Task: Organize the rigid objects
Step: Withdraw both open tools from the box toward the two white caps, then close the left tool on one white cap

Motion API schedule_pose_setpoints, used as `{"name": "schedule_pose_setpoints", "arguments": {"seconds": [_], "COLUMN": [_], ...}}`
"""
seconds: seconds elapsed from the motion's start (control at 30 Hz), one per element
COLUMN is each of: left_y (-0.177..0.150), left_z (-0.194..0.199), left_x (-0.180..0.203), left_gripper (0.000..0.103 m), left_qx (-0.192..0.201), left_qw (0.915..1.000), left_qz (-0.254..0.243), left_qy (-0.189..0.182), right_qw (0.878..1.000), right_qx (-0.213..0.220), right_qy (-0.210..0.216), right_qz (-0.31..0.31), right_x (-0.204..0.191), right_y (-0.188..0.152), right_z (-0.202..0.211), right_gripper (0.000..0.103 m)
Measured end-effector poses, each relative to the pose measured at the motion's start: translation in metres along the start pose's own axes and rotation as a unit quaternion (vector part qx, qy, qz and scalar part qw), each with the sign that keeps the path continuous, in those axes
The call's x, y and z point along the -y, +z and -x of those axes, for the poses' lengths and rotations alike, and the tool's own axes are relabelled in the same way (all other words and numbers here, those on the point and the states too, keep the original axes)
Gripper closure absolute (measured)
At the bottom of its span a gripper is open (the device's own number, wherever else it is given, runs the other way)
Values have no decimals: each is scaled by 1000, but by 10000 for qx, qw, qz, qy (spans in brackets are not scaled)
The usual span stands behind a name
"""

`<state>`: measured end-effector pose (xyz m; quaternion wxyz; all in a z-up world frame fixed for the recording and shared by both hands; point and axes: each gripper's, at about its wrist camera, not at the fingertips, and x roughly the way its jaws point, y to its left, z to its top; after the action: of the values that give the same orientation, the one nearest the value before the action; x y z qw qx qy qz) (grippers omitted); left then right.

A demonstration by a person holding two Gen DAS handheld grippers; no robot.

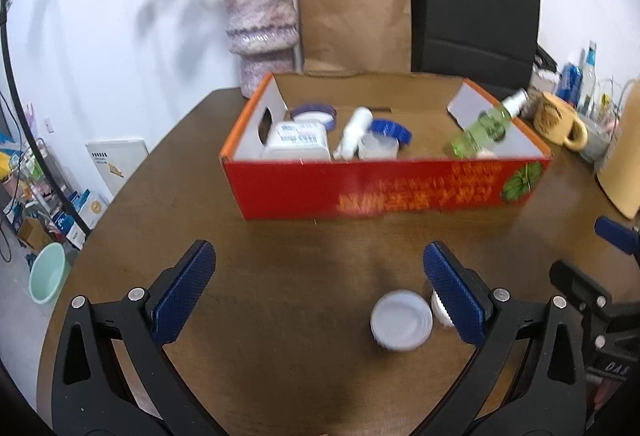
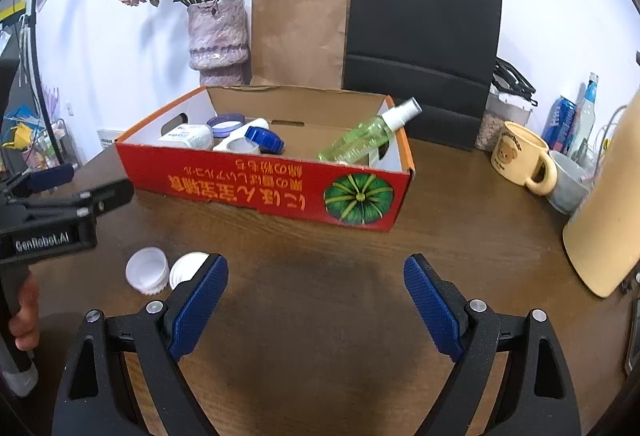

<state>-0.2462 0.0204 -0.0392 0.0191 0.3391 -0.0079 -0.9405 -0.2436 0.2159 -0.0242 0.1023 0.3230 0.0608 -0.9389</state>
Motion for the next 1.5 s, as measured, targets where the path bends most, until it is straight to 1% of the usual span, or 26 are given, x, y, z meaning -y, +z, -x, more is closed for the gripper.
{"name": "schedule_pose_setpoints", "arguments": {"seconds": [0.27, 0.47, 0.73, 0.87, 0.97, 1.03, 1.1, 1.13, 1.2, 1.23, 1.3, 1.33, 1.37, 1.5], "left_y": [-24, -35, -36, -34, -34, -33, -34, -34, -34, -34, -34, -35, -35, -34], "left_z": [2, -9, -22, -24, -27, -29, -30, -31, -31, -31, -29, -28, -28, -26], "left_x": [16, 20, 19, 20, 21, 22, 23, 24, 25, 26, 27, 28, 28, 29], "left_gripper": [0, 0, 0, 0, 3, 10, 22, 25, 38, 41, 53, 57, 66, 66], "left_qx": [-374, -719, -889, -887, -922, -946, -975, -993, -1006, -1001, -979, -961, -946, -916], "left_qw": [9987, 9967, 9957, 9957, 9954, 9951, 9946, 9944, 9940, 9939, 9938, 9939, 9939, 9936], "left_qz": [-340, -333, -242, -224, -202, -204, -205, -215, -218, -221, -245, -262, -275, -301], "left_qy": [-104, -170, -125, -115, -189, -215, -280, -299, -381, -405, -468, -484, -499, -583], "right_qw": [9999, 9998, 9996, 9995, 9995, 9995, 9994, 9994, 9994, 9994, 9994, 9994, 9993, 9993], "right_qx": [-111, -165, -223, -274, -295, -310, -322, -330, -341, -341, -344, -345, -348, -349], "right_qy": [28, 50, 24, 25, 24, 24, 23, 23, 18, 19, 22, 20, 20, 22], "right_qz": [-65, -136, -163, -136, -119, -114, -110, -105, -96, -98, -103, -101, -100, -99], "right_x": [2, 5, 4, 1, 1, 1, 0, 0, 0, -1, -1, -1, -1, -1], "right_y": [-18, -24, -27, -28, -29, -29, -29, -30, -30, -30, -30, -30, -30, -30], "right_z": [10, 14, 12, 9, 7, 6, 5, 5, 4, 4, 4, 3, 3, 3], "right_gripper": [10, 10, 10, 10, 10, 10, 10, 10, 10, 10, 10, 10, 10, 10]}}
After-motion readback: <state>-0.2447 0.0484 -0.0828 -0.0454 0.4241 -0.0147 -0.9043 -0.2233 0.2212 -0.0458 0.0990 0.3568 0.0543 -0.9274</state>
